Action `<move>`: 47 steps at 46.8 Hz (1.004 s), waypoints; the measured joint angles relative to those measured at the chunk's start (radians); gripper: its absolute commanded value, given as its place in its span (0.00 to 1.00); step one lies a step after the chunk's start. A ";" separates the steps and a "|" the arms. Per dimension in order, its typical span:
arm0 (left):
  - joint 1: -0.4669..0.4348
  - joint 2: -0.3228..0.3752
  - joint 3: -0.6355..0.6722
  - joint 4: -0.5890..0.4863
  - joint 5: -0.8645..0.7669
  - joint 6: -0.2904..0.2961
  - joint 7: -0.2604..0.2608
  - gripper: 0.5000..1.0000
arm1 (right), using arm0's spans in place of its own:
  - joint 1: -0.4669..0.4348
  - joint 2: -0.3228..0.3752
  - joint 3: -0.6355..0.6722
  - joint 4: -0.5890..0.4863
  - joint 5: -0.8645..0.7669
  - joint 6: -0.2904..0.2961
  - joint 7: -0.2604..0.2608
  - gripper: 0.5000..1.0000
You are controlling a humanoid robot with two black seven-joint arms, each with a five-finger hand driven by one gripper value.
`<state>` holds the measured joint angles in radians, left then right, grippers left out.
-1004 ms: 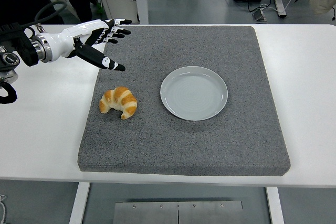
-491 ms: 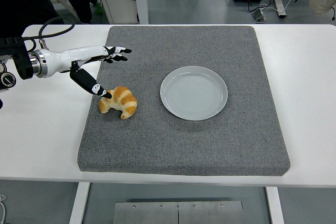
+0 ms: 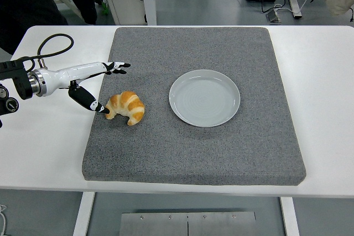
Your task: Place the bread on the plate
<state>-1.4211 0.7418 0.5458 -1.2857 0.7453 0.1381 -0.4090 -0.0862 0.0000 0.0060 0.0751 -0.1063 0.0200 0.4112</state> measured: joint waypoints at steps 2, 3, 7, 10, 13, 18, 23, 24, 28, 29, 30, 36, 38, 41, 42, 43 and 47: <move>0.012 -0.013 0.000 0.013 0.000 0.009 -0.008 0.92 | -0.001 0.000 0.000 0.000 0.000 0.000 0.000 1.00; 0.017 -0.019 -0.002 0.020 0.000 0.013 -0.013 0.92 | -0.001 0.000 0.000 0.000 0.000 0.000 0.000 1.00; 0.049 -0.043 -0.023 0.042 0.000 0.026 -0.024 0.92 | -0.001 0.000 0.000 0.000 0.000 0.000 0.000 1.00; 0.076 -0.058 -0.045 0.053 0.000 0.029 -0.025 0.92 | -0.001 0.000 0.000 0.000 0.000 0.000 0.000 1.00; 0.099 -0.068 -0.066 0.065 0.000 0.030 -0.025 0.92 | -0.001 0.000 0.000 0.000 0.000 0.000 0.000 1.00; 0.124 -0.088 -0.078 0.086 0.000 0.030 -0.026 0.92 | -0.003 0.000 0.000 0.000 0.000 0.000 0.000 1.00; 0.143 -0.104 -0.080 0.103 0.003 0.042 -0.031 0.92 | -0.002 0.000 0.000 0.000 0.000 0.000 0.000 1.00; 0.146 -0.105 -0.080 0.106 0.003 0.046 -0.034 0.92 | -0.002 0.000 0.000 0.000 0.000 0.000 0.000 1.00; 0.158 -0.113 -0.080 0.112 0.003 0.057 -0.049 0.91 | 0.000 0.000 0.000 0.000 0.000 0.000 0.000 1.00; 0.159 -0.115 -0.080 0.113 0.003 0.058 -0.051 0.91 | 0.000 0.000 0.000 0.000 0.000 0.000 0.000 1.00; 0.159 -0.118 -0.079 0.115 0.003 0.060 -0.053 0.91 | 0.000 0.000 0.000 0.000 0.000 0.000 0.000 1.00; 0.167 -0.137 -0.079 0.133 0.004 0.072 -0.062 0.88 | 0.002 0.000 0.000 0.000 0.000 0.000 0.000 1.00; 0.167 -0.144 -0.079 0.139 0.004 0.077 -0.062 0.88 | 0.002 0.000 0.000 0.000 0.000 0.000 0.000 1.00; 0.172 -0.154 -0.078 0.150 0.004 0.087 -0.062 0.88 | 0.002 0.000 0.000 0.000 0.000 0.000 0.000 1.00; 0.175 -0.157 -0.078 0.154 0.004 0.089 -0.062 0.88 | 0.002 0.000 0.000 0.000 0.000 0.000 0.000 1.00; 0.177 -0.159 -0.078 0.156 0.004 0.091 -0.062 0.88 | 0.002 0.000 0.000 0.000 0.000 0.000 0.000 1.00; 0.180 -0.162 -0.078 0.162 0.004 0.093 -0.062 0.88 | 0.002 0.000 0.000 0.000 0.000 0.000 0.000 1.00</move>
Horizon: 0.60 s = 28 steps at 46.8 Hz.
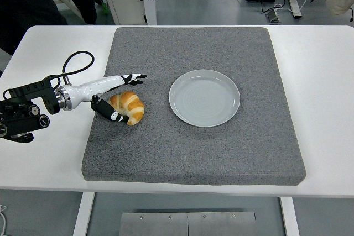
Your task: Place the bread on the plate
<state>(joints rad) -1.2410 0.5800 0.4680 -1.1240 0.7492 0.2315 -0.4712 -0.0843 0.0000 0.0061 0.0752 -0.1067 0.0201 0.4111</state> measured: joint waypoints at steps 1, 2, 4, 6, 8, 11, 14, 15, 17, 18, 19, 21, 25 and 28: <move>0.000 0.000 0.000 0.001 0.000 0.000 0.000 0.88 | 0.000 0.000 0.000 0.000 0.000 0.000 0.000 1.00; 0.000 0.000 0.000 0.001 0.000 0.000 0.000 0.88 | 0.000 0.000 0.000 0.000 0.000 0.000 0.000 1.00; 0.000 0.000 0.000 0.001 0.000 0.000 -0.001 0.87 | 0.000 0.000 0.000 0.000 0.000 0.000 0.000 1.00; 0.000 -0.001 0.000 0.001 0.001 0.000 -0.001 0.86 | 0.001 0.000 0.000 0.000 0.000 0.000 0.000 1.00; 0.000 -0.002 0.000 0.001 0.001 0.001 -0.001 0.84 | 0.001 0.000 0.000 0.000 0.000 0.000 0.000 1.00; 0.000 -0.002 0.000 0.001 0.000 0.002 -0.001 0.80 | 0.002 0.000 0.000 0.000 0.000 0.000 0.000 1.00; 0.000 -0.002 -0.001 0.001 0.000 0.002 -0.001 0.71 | 0.003 0.000 0.000 0.000 0.000 0.000 0.000 1.00; 0.000 -0.002 -0.001 0.001 0.000 0.002 -0.001 0.67 | 0.003 0.000 0.000 0.000 0.000 0.000 0.000 1.00; -0.002 -0.002 -0.001 0.001 0.000 0.002 -0.001 0.54 | 0.003 0.000 0.000 0.000 0.000 0.000 0.000 1.00; -0.002 -0.001 -0.001 0.000 0.000 0.002 -0.001 0.47 | 0.003 0.000 0.000 0.000 0.000 0.000 0.000 1.00; -0.003 -0.002 -0.001 0.000 0.001 0.002 -0.002 0.39 | 0.003 0.000 0.000 0.000 0.000 0.000 0.000 1.00; -0.002 -0.002 0.002 0.000 0.002 0.002 -0.006 0.22 | 0.003 0.000 0.000 0.000 0.000 0.000 0.000 1.00; -0.001 -0.002 0.010 0.000 0.002 0.002 -0.013 0.00 | 0.003 0.000 0.000 0.000 0.000 0.000 0.000 1.00; 0.000 -0.002 0.014 0.000 0.004 0.002 -0.015 0.00 | 0.002 0.000 0.000 0.000 -0.001 0.000 0.000 1.00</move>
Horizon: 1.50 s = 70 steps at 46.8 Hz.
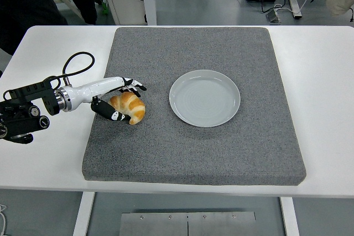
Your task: Place the bread on the plate
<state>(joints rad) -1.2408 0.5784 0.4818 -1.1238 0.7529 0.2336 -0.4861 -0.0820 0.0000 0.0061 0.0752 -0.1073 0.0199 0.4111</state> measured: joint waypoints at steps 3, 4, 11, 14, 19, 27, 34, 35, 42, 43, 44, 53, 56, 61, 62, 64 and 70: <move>0.000 0.000 0.001 0.000 0.000 0.000 0.000 0.00 | -0.001 0.000 0.000 0.000 0.000 0.000 0.000 1.00; 0.000 0.000 0.001 0.001 0.000 -0.001 0.000 0.00 | -0.001 0.000 0.000 0.000 0.000 0.000 0.000 1.00; -0.001 0.001 0.002 0.001 0.000 -0.007 -0.010 0.00 | -0.001 0.000 0.000 0.000 0.001 0.000 0.000 1.00; -0.004 0.003 0.002 0.001 0.001 -0.007 -0.012 0.00 | -0.002 0.000 0.000 0.000 0.001 0.000 0.000 1.00; -0.013 0.005 0.001 0.001 0.001 -0.007 -0.012 0.00 | -0.002 0.000 0.000 0.000 0.000 0.000 0.000 1.00; -0.035 0.009 -0.004 0.001 -0.001 -0.006 -0.012 0.00 | -0.002 0.000 0.000 0.000 0.000 0.000 0.000 1.00; -0.081 0.022 -0.010 0.009 -0.003 -0.010 -0.013 0.00 | -0.002 0.000 0.000 0.000 0.000 0.000 0.000 1.00; -0.093 0.026 -0.010 0.012 -0.004 -0.012 -0.013 0.00 | -0.002 0.000 0.000 0.000 0.000 0.000 0.000 1.00; -0.171 0.038 -0.010 0.056 -0.009 -0.023 -0.010 0.00 | -0.001 0.000 0.000 0.000 0.001 0.000 0.000 1.00; -0.185 0.038 -0.010 0.067 -0.009 -0.031 -0.010 0.00 | -0.001 0.000 0.000 0.000 0.001 0.000 0.000 1.00; -0.195 0.039 -0.010 0.074 -0.009 -0.036 -0.010 0.00 | -0.001 0.000 0.000 0.000 0.001 0.000 0.000 1.00; -0.286 0.042 -0.010 0.130 -0.009 -0.082 -0.009 0.00 | -0.001 0.000 0.000 0.000 0.001 0.000 0.000 1.00; -0.311 0.040 -0.011 0.147 -0.014 -0.097 -0.009 0.00 | -0.001 0.000 0.000 0.000 0.001 0.000 0.000 1.00; -0.358 0.035 -0.015 0.179 -0.021 -0.126 -0.009 0.00 | -0.001 0.000 0.000 0.000 0.001 0.000 0.000 1.00; -0.366 0.033 -0.016 0.184 -0.021 -0.132 -0.009 0.00 | -0.001 0.000 0.000 0.000 0.001 0.000 0.000 1.00; -0.389 0.029 -0.017 0.195 -0.022 -0.140 -0.009 0.00 | -0.001 0.000 0.000 0.000 0.001 0.000 0.000 1.00; -0.419 0.024 -0.019 0.208 -0.023 -0.146 -0.009 0.00 | -0.001 0.000 0.000 0.000 0.001 0.000 0.000 1.00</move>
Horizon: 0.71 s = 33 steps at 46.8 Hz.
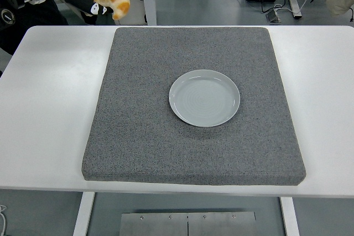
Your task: Place the bread on the plate
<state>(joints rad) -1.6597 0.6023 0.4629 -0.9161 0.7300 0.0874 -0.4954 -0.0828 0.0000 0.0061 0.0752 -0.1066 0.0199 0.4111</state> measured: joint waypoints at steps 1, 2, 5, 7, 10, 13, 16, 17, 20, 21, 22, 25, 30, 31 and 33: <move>-0.004 -0.003 -0.002 0.000 0.000 0.000 0.001 0.00 | 0.000 0.000 0.000 0.000 0.000 0.000 0.000 1.00; -0.006 -0.007 -0.005 0.001 0.000 0.000 0.002 0.00 | 0.000 0.000 0.000 0.000 0.000 0.000 0.000 1.00; -0.010 -0.027 -0.017 0.005 0.000 0.000 0.005 0.00 | 0.000 0.000 0.000 0.000 0.000 0.000 0.000 1.00; -0.011 -0.043 -0.020 0.010 0.000 0.000 0.006 0.00 | 0.000 0.000 0.000 0.000 0.000 0.000 0.000 1.00; -0.012 -0.068 -0.021 0.025 0.000 0.000 0.007 0.00 | 0.000 0.000 0.000 0.000 0.000 0.000 0.000 1.00; -0.012 -0.102 -0.021 0.039 0.000 0.000 0.008 0.00 | 0.000 0.000 0.000 0.000 0.000 0.000 0.000 1.00; -0.009 -0.142 -0.021 0.057 -0.001 0.000 0.008 0.00 | 0.000 0.000 0.000 0.000 0.000 0.000 0.000 1.00; -0.007 -0.155 -0.021 0.064 -0.001 0.000 0.008 0.00 | 0.000 0.000 0.000 0.000 0.000 0.000 0.000 1.00; 0.000 -0.203 -0.022 0.089 -0.002 0.001 0.008 0.00 | 0.000 0.000 0.000 0.000 0.000 -0.001 0.000 1.00; 0.002 -0.219 -0.023 0.097 -0.003 0.001 0.008 0.00 | 0.000 0.000 0.000 0.000 0.000 -0.001 0.000 1.00; 0.005 -0.236 -0.023 0.108 -0.007 0.001 0.008 0.00 | -0.001 0.000 0.000 0.000 0.000 -0.001 0.000 1.00; 0.018 -0.291 -0.022 0.139 -0.032 0.002 0.007 0.00 | -0.002 0.000 0.000 0.000 0.000 -0.001 0.000 1.00; 0.033 -0.378 -0.021 0.200 -0.077 0.001 0.007 0.00 | -0.003 0.000 0.000 0.000 0.000 -0.001 0.000 1.00; 0.038 -0.401 -0.020 0.215 -0.084 0.001 0.008 0.00 | -0.004 0.000 0.000 0.000 0.000 -0.001 0.000 1.00; 0.047 -0.439 -0.020 0.238 -0.091 0.000 0.008 0.00 | -0.005 0.000 0.000 0.000 0.000 -0.001 0.000 1.00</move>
<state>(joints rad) -1.6126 0.1636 0.4431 -0.6779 0.6385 0.0879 -0.4876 -0.0874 0.0000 0.0061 0.0751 -0.1065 0.0190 0.4108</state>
